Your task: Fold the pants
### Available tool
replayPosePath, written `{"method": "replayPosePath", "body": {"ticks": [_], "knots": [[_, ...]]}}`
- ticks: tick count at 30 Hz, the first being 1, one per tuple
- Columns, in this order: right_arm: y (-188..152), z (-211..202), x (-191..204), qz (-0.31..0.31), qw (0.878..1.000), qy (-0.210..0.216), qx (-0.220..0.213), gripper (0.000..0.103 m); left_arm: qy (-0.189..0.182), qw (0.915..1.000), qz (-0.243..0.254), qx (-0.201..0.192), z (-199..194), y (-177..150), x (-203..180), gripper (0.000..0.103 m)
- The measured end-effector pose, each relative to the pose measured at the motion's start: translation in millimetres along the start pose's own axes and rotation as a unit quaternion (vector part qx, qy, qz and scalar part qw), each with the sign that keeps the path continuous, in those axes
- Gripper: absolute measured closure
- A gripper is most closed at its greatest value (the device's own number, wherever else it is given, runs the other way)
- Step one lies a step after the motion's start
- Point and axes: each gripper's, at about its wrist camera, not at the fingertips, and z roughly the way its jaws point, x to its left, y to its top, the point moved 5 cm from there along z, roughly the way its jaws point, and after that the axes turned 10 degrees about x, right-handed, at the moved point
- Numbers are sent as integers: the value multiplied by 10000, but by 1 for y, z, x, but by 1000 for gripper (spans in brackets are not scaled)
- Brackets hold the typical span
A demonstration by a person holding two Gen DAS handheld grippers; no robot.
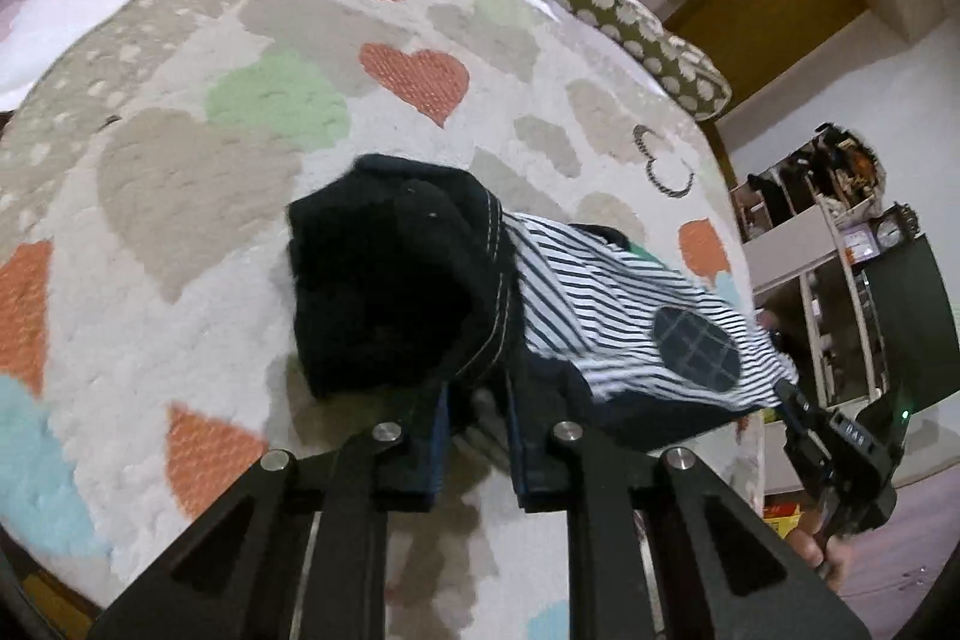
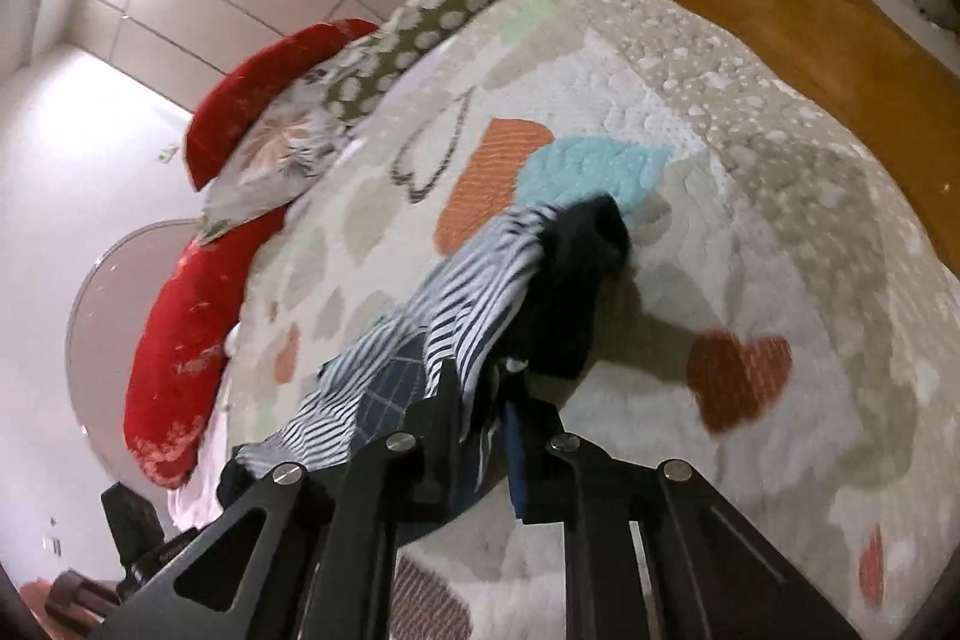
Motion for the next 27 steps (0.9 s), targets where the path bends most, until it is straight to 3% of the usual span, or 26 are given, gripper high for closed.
{"method": "replayPosePath", "body": {"ticks": [5,10,11,12,14,15,16,18,20,22,24,27], "knots": [[-40,-32,6,-181,9997,36,-181,90,303,9987,-71,-406,-30,-27,17,87],[-74,-39,-21,81,9993,-335,-162,86,462,9979,-87,-443,-42,-53,32,87],[-77,-41,-21,102,9995,-263,-145,79,399,9981,-46,-460,-46,-57,31,85],[-82,-44,-18,83,9998,-123,-137,65,341,9982,26,-490,-52,-62,28,81],[-88,-53,-4,-126,9994,-43,-319,46,315,9975,221,-585,-59,-68,20,53],[-91,-61,6,-334,9975,-181,-603,37,329,9970,264,-643,-62,-71,18,46],[-93,-66,14,-474,9949,-318,-827,30,343,9963,301,-723,-63,-70,16,42],[-92,-73,27,-707,9872,-530,-1325,1,362,9955,339,-808,-61,-68,13,42],[-80,-68,33,-709,9863,-500,-1400,0,280,9961,339,-764,-57,-67,12,42],[-61,-42,24,-418,9976,-302,-456,0,159,9971,285,-695,-50,-66,14,42],[-53,-30,14,-15,9997,249,-61,29,132,9977,217,-632,-44,-64,16,42],[-54,-21,11,53,9984,545,146,39,137,9988,92,-460,-30,-59,21,42]]}}
